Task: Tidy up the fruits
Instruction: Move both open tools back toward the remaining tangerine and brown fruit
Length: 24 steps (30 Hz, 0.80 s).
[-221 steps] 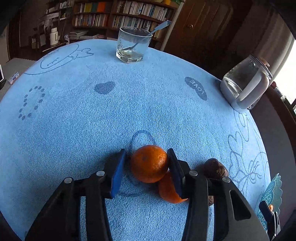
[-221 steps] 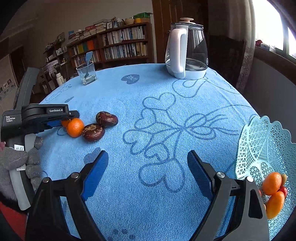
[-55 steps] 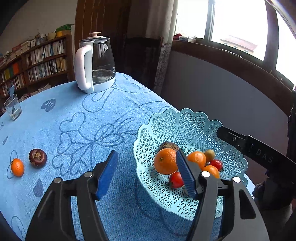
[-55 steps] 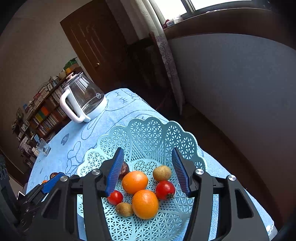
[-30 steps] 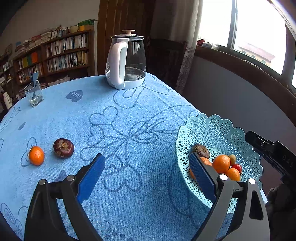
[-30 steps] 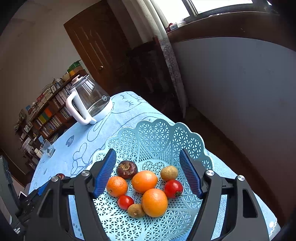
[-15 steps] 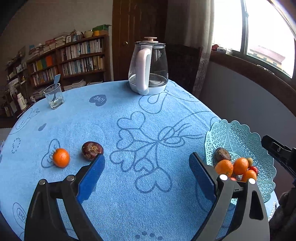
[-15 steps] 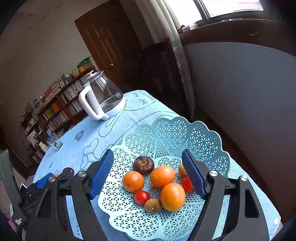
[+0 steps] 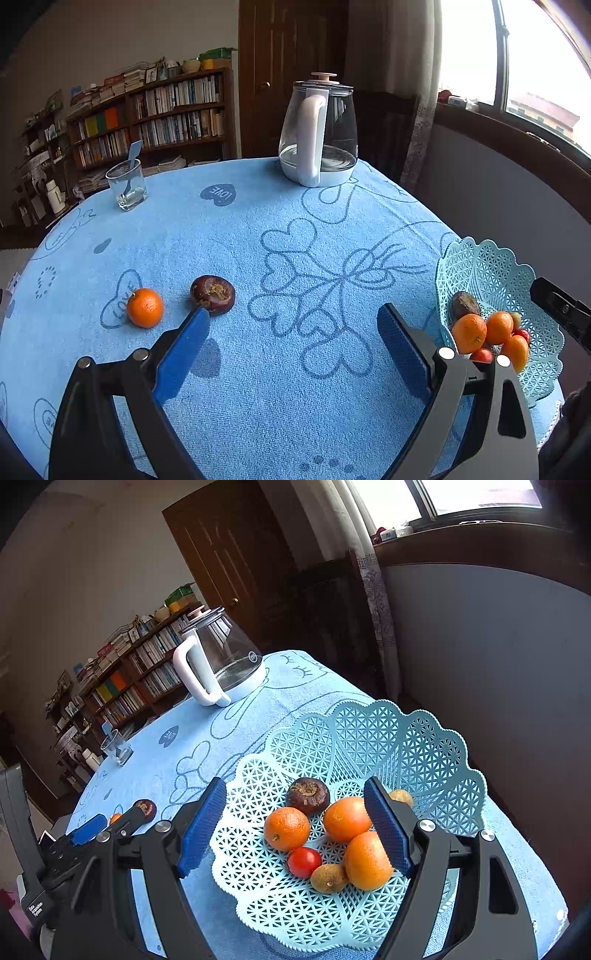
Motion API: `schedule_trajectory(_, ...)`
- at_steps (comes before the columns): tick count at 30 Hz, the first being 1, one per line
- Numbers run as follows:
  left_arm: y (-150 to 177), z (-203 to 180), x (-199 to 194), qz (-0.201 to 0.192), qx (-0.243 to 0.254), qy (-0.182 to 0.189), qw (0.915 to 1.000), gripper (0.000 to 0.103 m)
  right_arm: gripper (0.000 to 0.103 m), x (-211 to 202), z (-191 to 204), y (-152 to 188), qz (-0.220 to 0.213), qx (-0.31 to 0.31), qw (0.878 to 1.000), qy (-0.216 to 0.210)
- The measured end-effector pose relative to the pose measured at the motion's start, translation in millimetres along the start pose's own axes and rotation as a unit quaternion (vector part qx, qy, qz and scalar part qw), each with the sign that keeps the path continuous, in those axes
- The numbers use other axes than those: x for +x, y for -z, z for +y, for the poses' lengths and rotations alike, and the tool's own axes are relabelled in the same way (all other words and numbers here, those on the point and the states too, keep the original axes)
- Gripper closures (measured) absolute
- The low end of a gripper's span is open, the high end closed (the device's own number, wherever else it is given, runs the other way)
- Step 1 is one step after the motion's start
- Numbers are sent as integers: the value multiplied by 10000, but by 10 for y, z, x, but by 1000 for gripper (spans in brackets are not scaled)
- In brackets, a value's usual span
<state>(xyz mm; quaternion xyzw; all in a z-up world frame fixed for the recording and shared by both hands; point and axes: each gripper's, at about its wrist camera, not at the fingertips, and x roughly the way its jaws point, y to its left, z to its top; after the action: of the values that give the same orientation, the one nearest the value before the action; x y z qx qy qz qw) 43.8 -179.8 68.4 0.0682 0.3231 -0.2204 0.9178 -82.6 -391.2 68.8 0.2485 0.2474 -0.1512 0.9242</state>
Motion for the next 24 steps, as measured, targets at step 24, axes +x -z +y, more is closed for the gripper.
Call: schedule_trajectory(24,177,994,96,218,-903,-623,9937,12,22,127,615,359,268,-854,9957,-238)
